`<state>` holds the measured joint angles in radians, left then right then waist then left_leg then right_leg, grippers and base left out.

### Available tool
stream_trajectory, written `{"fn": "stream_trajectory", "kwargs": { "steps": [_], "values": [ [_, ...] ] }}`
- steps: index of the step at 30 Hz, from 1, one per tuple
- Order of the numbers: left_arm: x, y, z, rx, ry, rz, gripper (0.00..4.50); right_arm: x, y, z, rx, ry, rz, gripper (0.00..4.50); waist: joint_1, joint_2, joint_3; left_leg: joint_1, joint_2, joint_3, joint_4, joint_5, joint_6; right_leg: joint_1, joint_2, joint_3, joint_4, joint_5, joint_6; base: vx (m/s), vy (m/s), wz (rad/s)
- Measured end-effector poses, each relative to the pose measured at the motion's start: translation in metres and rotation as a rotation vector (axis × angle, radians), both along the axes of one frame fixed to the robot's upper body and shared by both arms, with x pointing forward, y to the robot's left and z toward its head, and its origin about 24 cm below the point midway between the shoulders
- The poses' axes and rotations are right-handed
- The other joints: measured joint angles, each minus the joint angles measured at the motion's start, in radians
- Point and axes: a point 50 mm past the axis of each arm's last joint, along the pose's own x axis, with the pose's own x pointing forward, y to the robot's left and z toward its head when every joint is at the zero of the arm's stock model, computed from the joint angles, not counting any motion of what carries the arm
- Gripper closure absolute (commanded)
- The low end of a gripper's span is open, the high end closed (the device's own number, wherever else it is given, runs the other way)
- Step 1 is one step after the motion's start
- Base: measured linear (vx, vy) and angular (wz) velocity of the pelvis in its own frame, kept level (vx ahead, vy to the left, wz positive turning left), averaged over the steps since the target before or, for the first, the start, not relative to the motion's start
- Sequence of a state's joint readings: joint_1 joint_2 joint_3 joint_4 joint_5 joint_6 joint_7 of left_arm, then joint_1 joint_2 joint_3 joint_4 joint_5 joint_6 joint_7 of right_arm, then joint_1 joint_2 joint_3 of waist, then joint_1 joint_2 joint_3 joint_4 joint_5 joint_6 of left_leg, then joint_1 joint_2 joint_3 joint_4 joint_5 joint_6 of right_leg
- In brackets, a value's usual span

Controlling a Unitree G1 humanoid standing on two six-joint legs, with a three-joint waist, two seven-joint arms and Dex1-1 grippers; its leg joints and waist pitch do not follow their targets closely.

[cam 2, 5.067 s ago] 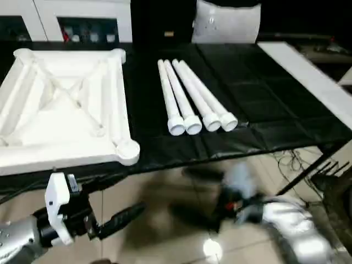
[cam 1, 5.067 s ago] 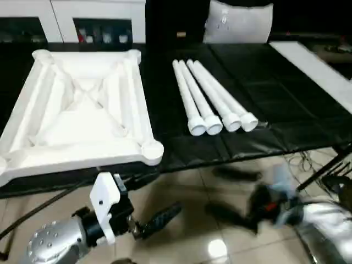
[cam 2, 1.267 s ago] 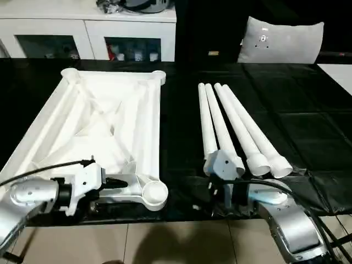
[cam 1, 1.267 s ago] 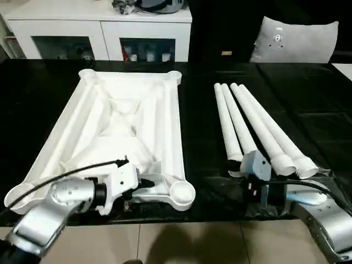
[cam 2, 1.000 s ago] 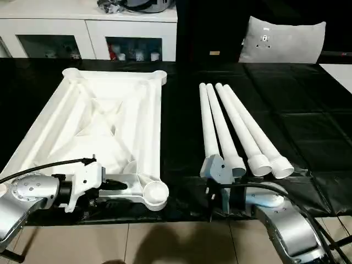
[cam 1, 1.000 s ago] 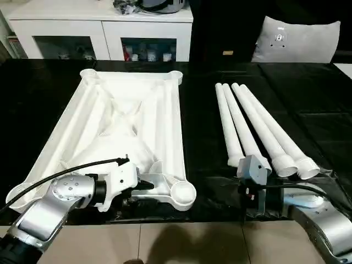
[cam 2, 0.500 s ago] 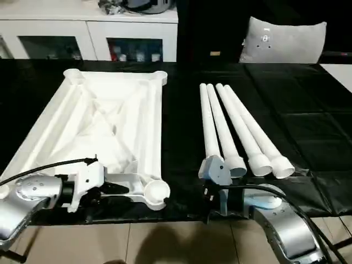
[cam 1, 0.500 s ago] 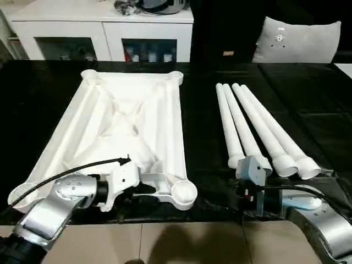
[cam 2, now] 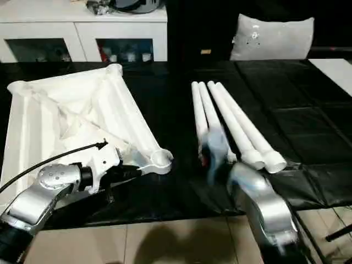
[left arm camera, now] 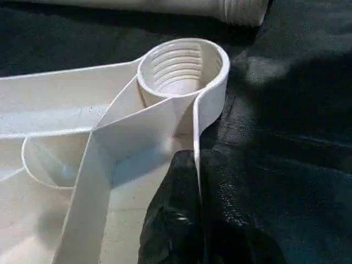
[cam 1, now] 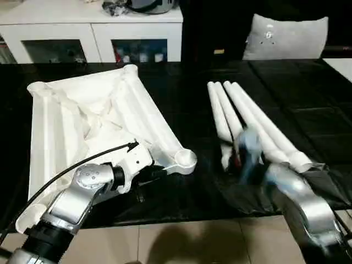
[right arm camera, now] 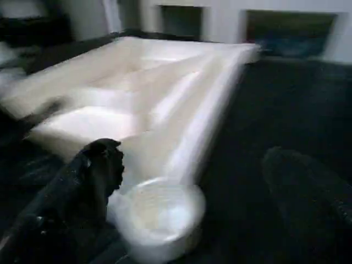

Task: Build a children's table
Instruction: Move table base, then pick table leg

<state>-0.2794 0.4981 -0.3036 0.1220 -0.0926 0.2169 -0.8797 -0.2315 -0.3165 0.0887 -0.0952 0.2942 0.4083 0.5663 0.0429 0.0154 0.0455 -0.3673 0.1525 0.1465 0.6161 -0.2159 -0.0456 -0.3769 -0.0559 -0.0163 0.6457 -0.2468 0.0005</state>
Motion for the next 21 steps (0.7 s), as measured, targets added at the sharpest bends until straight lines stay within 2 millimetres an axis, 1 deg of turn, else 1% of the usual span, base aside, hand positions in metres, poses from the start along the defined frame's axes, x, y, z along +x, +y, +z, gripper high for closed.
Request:
{"fn": "stream_trajectory", "kwargs": {
  "steps": [2, 4, 5, 7, 8, 10, 12, 15, 17, 19, 20, 21],
  "values": [
    [-0.001, 0.000, 0.000, -0.030, 0.005, 0.007, 4.21, 0.009, -0.002, -0.001, -0.037, 0.050, -0.077, 0.00, 0.003, 0.000, 0.000, -0.001, 0.000, 0.000, -0.001, 0.000, 0.000, -0.001, 0.000, 0.000, 0.000, 0.000, 0.000, 0.000, 0.000, 0.00],
    [-0.002, -0.005, 0.002, -0.071, 0.001, 0.002, 3.87, 0.014, -0.005, -0.004, -0.067, 0.105, -0.131, 0.00, 0.010, -0.001, 0.001, -0.002, 0.000, 0.000, -0.001, 0.000, 0.000, -0.002, 0.000, 0.000, 0.000, 0.000, 0.000, 0.000, 0.000, 0.00],
    [-0.004, -0.004, 0.002, -0.081, 0.002, 0.002, 3.84, 0.019, -0.003, -0.005, -0.091, 0.138, -0.149, 0.00, 0.011, -0.001, 0.001, -0.002, 0.000, 0.001, -0.001, 0.000, 0.000, -0.003, 0.000, 0.000, 0.000, 0.000, 0.000, 0.000, 0.000, 0.00],
    [-0.007, -0.005, 0.004, -0.098, -0.003, -0.001, 3.56, 0.030, 0.002, -0.006, -0.110, 0.203, -0.207, 0.00, 0.010, 0.000, 0.001, -0.002, 0.001, 0.001, -0.001, 0.000, -0.001, -0.004, 0.000, 0.000, 0.000, 0.000, 0.000, 0.000, 0.000, 0.00],
    [-0.008, -0.006, 0.006, -0.104, -0.008, -0.010, 3.56, 0.035, 0.005, -0.006, -0.123, 0.229, -0.237, 0.00, 0.010, 0.000, 0.001, -0.002, 0.001, 0.001, -0.001, 0.000, -0.002, -0.004, 0.000, 0.000, 0.000, 0.001, 0.000, 0.000, 0.000, 0.00],
    [-0.011, -0.009, 0.012, -0.118, -0.026, -0.033, 3.39, 0.045, 0.005, -0.005, -0.164, 0.243, -0.291, 0.00, 0.013, 0.000, 0.001, -0.002, 0.001, 0.002, -0.001, 0.000, -0.005, -0.004, 0.000, 0.000, 0.000, 0.001, 0.000, 0.000, 0.000, 0.00],
    [-0.017, -0.007, 0.015, -0.112, -0.024, -0.036, 3.35, 0.052, 0.006, -0.005, -0.197, 0.266, -0.344, 0.00, 0.015, -0.001, 0.001, -0.002, 0.001, 0.002, -0.002, 0.000, -0.010, -0.004, 0.000, 0.000, 0.000, 0.001, 0.000, 0.000, 0.000, 0.00],
    [-0.023, -0.008, 0.020, -0.124, -0.015, -0.043, 2.99, 0.056, 0.003, -0.004, -0.235, 0.293, -0.409, 0.00, 0.021, -0.003, 0.003, -0.002, 0.001, 0.002, -0.003, 0.001, -0.011, -0.004, 0.000, 0.000, 0.000, 0.001, 0.000, 0.000, 0.000, 0.00],
    [-0.027, -0.007, 0.022, -0.125, -0.007, -0.045, 2.92, 0.057, 0.000, -0.006, -0.245, 0.311, -0.439, 0.00, 0.021, -0.005, 0.004, -0.002, 0.001, 0.002, -0.004, 0.001, -0.011, -0.004, 0.000, 0.000, 0.000, 0.001, 0.000, 0.000, 0.000, 0.00],
    [-0.029, -0.007, 0.025, -0.129, -0.007, -0.040, 2.71, 0.057, -0.004, -0.007, -0.254, 0.322, -0.475, 0.00, 0.021, -0.009, 0.006, -0.002, 0.001, 0.002, -0.004, 0.001, -0.011, -0.004, 0.000, 0.000, 0.000, 0.001, 0.000, 0.000, 0.000, 0.00],
    [-0.029, -0.008, 0.025, -0.136, -0.003, -0.038, 2.71, 0.057, -0.006, -0.007, -0.259, 0.326, -0.491, 0.00, 0.020, -0.009, 0.007, -0.001, 0.001, 0.002, -0.005, 0.001, -0.012, -0.004, 0.000, 0.000, 0.000, 0.001, 0.000, 0.000, 0.000, 0.00],
    [-0.030, -0.007, 0.025, -0.143, 0.001, -0.027, 2.50, 0.058, -0.007, -0.006, -0.260, 0.329, -0.501, 0.00, 0.019, -0.010, 0.007, -0.001, 0.001, 0.002, -0.005, 0.002, -0.012, -0.004, 0.000, 0.000, 0.000, 0.002, 0.000, 0.000, 0.000, 0.00]
  ]
}}
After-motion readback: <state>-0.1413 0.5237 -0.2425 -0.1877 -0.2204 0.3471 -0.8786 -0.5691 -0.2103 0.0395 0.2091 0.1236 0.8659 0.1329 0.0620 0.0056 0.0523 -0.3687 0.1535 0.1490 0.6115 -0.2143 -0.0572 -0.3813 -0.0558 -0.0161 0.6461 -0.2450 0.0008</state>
